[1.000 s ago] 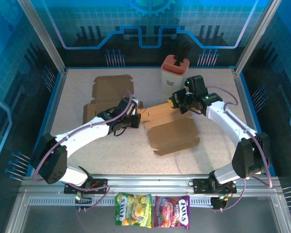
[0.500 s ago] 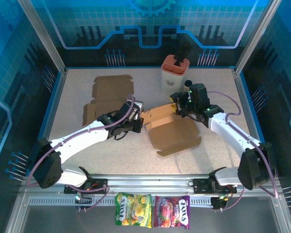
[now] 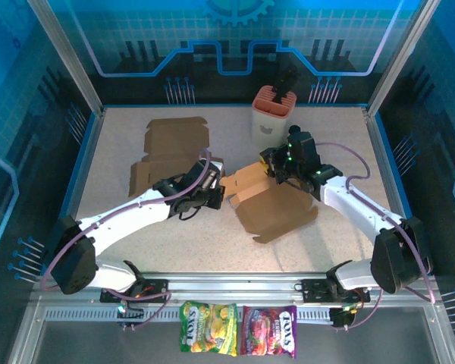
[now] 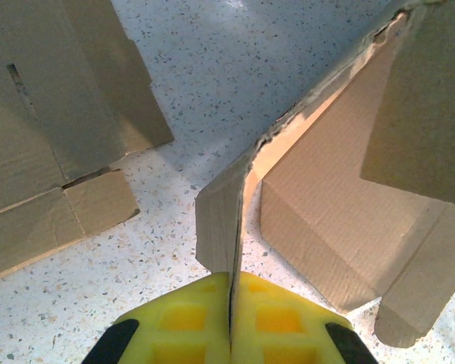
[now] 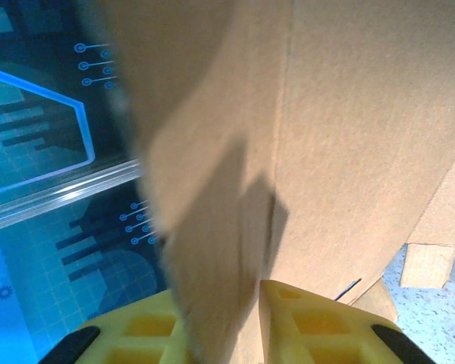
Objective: Fold the paper box
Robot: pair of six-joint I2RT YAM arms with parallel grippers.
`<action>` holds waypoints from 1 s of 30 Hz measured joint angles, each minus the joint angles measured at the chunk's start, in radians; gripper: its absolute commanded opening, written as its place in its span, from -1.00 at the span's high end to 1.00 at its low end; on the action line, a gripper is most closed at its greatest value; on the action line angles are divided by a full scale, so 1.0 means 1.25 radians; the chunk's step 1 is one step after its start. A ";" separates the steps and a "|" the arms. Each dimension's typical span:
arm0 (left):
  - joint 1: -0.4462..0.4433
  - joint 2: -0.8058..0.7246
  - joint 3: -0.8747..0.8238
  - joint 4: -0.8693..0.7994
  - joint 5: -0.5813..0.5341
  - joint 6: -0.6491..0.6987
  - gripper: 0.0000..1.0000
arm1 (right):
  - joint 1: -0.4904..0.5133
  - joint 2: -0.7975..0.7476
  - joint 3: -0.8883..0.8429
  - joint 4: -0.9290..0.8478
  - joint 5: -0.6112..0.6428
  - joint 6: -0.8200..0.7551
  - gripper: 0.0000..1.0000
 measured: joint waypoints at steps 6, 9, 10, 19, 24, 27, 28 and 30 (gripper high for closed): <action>0.000 -0.004 0.000 -0.003 0.000 0.000 1.00 | 0.007 0.013 0.001 -0.007 0.000 0.001 0.62; 0.000 -0.004 0.000 -0.006 0.000 0.000 1.00 | 0.008 0.015 0.001 -0.009 0.000 0.000 0.70; 0.000 -0.004 0.000 -0.006 0.000 0.000 1.00 | 0.008 0.016 0.001 -0.009 0.000 0.000 0.74; 0.000 -0.013 0.000 -0.018 0.000 -0.001 0.74 | 0.015 0.018 0.001 -0.022 0.013 0.013 1.00; 0.000 -0.071 0.000 -0.039 -0.002 -0.019 0.04 | 0.072 -0.043 -0.002 -0.110 0.096 0.063 1.00; 0.008 -0.137 -0.001 -0.043 0.001 -0.041 -0.11 | 0.114 -0.103 -0.033 -0.109 0.142 0.099 1.00; 0.016 -0.160 -0.001 -0.042 0.007 -0.049 -0.11 | 0.118 -0.115 -0.047 -0.099 0.147 0.106 1.00; 0.044 -0.199 -0.001 -0.042 0.024 -0.064 -0.06 | 0.108 -0.116 -0.085 -0.045 0.149 0.110 1.00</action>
